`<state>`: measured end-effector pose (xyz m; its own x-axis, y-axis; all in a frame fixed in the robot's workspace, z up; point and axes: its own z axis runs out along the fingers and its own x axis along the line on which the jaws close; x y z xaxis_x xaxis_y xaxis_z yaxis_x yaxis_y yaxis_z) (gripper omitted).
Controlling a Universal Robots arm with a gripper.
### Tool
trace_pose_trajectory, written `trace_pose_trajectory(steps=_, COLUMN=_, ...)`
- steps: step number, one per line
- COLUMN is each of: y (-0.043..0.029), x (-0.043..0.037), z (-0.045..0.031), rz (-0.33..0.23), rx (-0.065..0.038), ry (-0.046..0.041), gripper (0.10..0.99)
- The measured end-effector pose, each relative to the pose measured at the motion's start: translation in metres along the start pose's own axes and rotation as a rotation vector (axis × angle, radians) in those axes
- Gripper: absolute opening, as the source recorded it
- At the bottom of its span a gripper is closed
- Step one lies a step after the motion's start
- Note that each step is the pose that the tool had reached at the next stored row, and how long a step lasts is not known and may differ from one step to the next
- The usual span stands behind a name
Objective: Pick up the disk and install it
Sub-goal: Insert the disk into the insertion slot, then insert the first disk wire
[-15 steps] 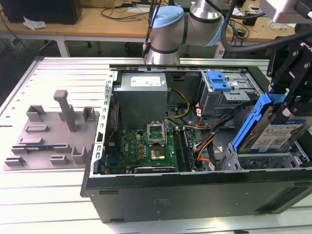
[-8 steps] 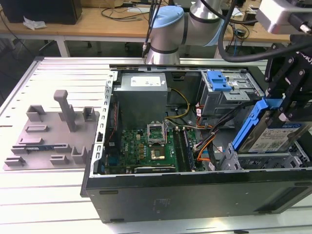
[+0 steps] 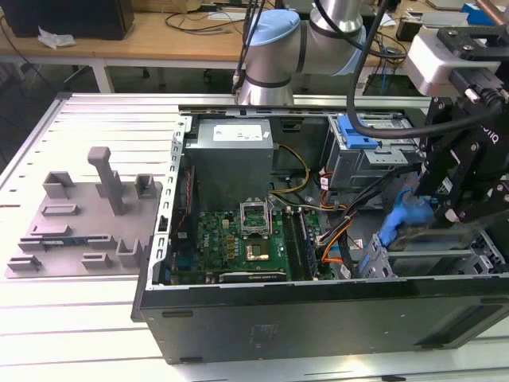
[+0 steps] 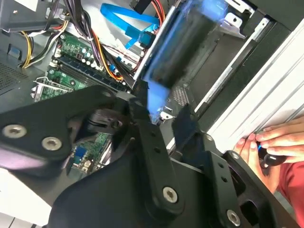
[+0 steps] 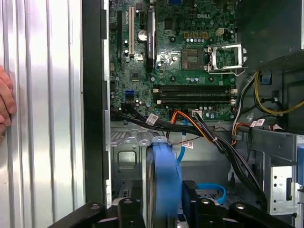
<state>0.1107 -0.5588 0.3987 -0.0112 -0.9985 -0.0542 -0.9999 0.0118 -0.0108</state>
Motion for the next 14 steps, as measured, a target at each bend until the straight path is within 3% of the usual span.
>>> trace_pose_trajectory(steps=1, y=0.0000, x=0.0000, z=0.0000, rz=0.000, rx=0.000, ry=0.0000, gripper=0.439)
trace_pose_trajectory(steps=2, y=0.0000, x=0.0001, z=0.0000, rz=0.000, rx=0.000, ry=0.0000, gripper=0.506)
trace_pose_trajectory(steps=14, y=0.0000, x=0.0003, z=0.0000, rz=0.000, rx=0.000, ry=0.0000, gripper=0.506)
